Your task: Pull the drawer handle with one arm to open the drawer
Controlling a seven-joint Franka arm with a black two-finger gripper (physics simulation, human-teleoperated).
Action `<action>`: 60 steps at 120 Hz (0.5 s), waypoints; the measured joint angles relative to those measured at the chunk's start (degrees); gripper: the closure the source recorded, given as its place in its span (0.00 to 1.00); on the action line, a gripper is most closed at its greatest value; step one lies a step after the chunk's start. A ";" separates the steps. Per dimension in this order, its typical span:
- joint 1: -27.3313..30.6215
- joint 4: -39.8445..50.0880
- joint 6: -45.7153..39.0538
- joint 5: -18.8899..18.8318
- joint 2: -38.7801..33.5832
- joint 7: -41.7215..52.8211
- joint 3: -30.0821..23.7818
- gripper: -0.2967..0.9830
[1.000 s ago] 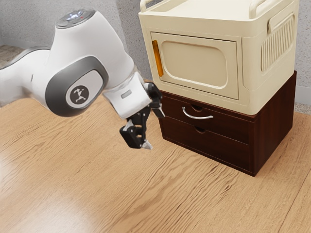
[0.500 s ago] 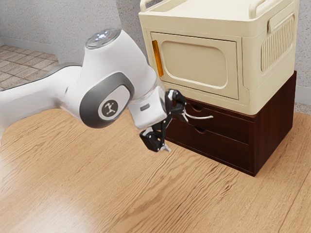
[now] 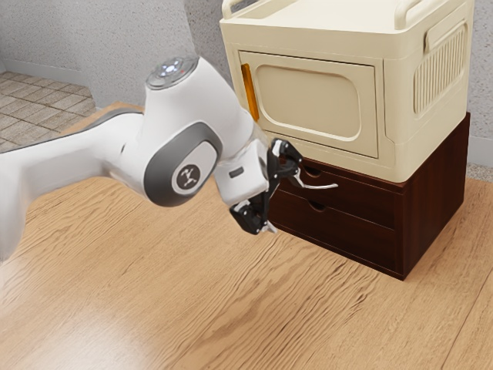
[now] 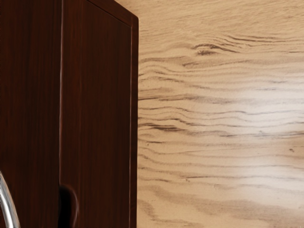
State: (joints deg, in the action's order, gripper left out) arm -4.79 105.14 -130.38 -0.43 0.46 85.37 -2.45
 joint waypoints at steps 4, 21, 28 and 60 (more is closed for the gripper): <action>0.06 -0.17 -0.34 0.01 0.19 0.12 0.03 0.23; 0.53 -1.81 -1.41 0.06 2.33 0.57 0.00 0.23; 0.94 -2.38 -1.68 0.07 3.13 0.73 -0.01 0.23; 2.74 -2.74 -2.40 0.07 4.24 1.27 -0.01 0.23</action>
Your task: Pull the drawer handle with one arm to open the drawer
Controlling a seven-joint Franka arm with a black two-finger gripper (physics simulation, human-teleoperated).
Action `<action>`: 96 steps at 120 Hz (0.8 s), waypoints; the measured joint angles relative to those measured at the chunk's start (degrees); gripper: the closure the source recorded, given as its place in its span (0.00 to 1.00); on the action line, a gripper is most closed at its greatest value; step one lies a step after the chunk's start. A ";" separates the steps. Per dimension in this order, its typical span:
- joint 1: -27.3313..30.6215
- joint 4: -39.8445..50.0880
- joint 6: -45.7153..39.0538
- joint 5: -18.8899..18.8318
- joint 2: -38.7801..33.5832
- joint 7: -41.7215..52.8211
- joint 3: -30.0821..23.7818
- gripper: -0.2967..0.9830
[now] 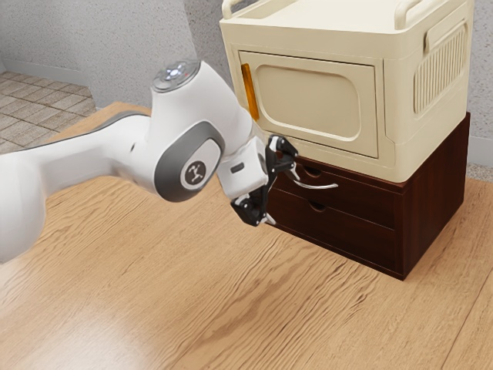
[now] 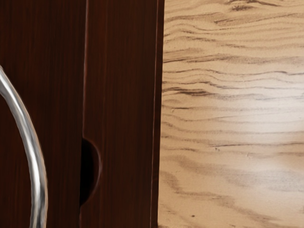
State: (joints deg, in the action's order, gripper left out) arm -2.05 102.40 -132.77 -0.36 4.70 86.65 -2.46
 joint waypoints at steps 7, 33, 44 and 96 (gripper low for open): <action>-0.10 -0.02 -0.14 0.00 0.06 0.09 0.00 0.23; -0.22 -0.36 -0.95 0.13 0.71 0.30 -0.06 0.23; -0.21 -1.11 -1.41 0.26 1.54 0.34 -0.07 0.23; -0.20 -3.60 -2.71 0.46 4.55 0.13 -0.08 0.24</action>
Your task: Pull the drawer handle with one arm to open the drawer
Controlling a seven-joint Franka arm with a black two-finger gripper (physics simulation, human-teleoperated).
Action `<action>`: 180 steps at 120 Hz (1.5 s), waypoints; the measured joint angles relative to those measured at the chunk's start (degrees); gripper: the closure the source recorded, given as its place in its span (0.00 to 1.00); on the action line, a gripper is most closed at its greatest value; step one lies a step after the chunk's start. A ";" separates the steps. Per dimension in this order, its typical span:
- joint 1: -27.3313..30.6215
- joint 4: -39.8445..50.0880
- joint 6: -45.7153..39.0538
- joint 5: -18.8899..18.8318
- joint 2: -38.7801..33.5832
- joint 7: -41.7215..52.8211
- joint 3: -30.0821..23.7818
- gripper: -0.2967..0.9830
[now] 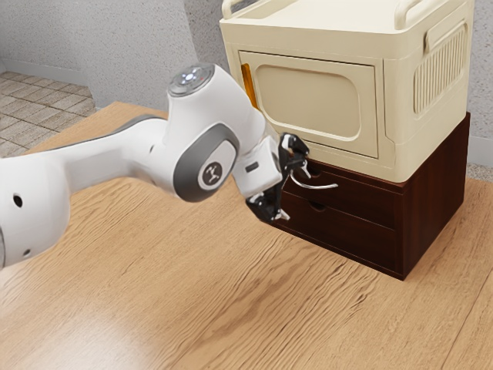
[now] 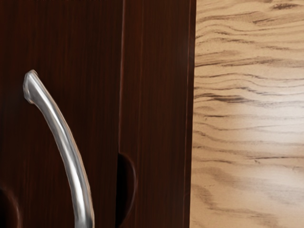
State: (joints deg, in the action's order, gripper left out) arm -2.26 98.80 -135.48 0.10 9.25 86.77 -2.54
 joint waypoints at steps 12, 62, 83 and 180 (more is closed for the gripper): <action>0.00 -0.27 -0.08 0.11 0.17 0.06 0.01 0.24; 0.01 -0.33 -0.16 0.03 -0.23 -0.10 0.00 0.29; -0.03 -0.13 -0.14 0.05 -0.72 -0.31 -0.02 0.26; -0.09 2.12 -0.12 0.17 -1.60 -1.35 -0.04 0.23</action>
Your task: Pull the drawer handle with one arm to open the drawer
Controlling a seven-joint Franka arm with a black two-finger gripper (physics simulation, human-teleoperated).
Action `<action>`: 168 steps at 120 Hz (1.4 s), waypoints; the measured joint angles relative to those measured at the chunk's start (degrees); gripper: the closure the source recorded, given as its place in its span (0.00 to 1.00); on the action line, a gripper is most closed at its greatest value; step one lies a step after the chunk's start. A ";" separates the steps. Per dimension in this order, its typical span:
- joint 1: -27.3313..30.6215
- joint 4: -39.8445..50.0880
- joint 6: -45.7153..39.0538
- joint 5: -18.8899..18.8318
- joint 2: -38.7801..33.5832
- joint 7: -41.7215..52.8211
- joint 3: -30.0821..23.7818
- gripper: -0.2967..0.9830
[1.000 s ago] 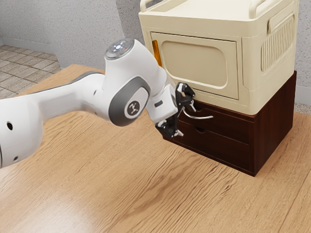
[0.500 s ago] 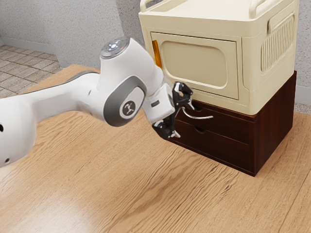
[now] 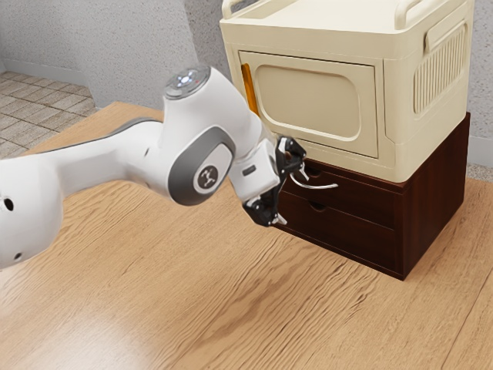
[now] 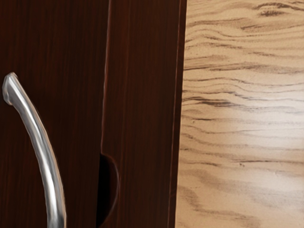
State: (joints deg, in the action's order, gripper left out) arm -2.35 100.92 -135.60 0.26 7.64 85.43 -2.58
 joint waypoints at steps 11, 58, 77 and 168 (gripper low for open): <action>0.01 0.00 -0.11 0.00 0.22 -0.11 -0.04 0.23; 0.07 -0.12 -0.86 -0.06 0.92 -0.57 -0.14 0.23; 0.06 -0.24 -1.05 -0.07 1.44 -0.70 -0.14 0.23; -0.08 2.36 -0.98 0.77 -1.99 -2.35 -0.12 0.53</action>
State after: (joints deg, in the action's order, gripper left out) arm -2.42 103.28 -136.58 1.03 5.65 83.08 -2.70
